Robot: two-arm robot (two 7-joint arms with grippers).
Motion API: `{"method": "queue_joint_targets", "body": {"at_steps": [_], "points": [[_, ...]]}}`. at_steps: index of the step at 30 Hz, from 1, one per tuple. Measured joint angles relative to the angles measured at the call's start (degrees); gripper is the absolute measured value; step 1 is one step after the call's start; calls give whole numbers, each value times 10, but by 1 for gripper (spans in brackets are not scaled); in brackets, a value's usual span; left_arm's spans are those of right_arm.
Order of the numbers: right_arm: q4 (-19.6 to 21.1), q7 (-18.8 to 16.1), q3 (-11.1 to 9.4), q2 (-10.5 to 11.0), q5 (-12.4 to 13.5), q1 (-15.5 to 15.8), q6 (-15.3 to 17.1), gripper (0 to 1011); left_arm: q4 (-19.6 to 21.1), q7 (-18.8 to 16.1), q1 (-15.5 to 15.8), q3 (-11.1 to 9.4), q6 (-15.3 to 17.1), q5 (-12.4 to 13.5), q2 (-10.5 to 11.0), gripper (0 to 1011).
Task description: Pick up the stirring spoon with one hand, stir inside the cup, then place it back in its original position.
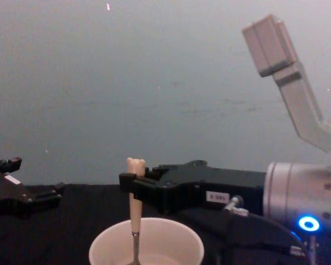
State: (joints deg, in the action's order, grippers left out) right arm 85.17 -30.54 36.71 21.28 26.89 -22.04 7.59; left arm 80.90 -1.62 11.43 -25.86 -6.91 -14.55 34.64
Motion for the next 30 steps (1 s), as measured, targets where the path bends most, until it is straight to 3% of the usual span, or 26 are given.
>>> {"method": "queue_joint_targets", "body": {"at_steps": [6, 12, 17, 24, 30], "points": [[-29, 25, 0, -26, -20, -16, 0, 211, 0, 0, 0, 0, 0, 0, 0, 1001], [-47, 41, -15, -38, -27, -25, 6, 211, 0, 0, 0, 0, 0, 0, 0, 1001], [-38, 43, -31, -30, -23, -19, 18, 211, 0, 0, 0, 0, 0, 0, 0, 1001], [5, 38, -55, -2, 6, 7, 44, 211, 0, 0, 0, 0, 0, 0, 0, 1001], [22, 42, -66, 5, 31, 15, 61, 211, 0, 0, 0, 0, 0, 0, 0, 1001]]}}
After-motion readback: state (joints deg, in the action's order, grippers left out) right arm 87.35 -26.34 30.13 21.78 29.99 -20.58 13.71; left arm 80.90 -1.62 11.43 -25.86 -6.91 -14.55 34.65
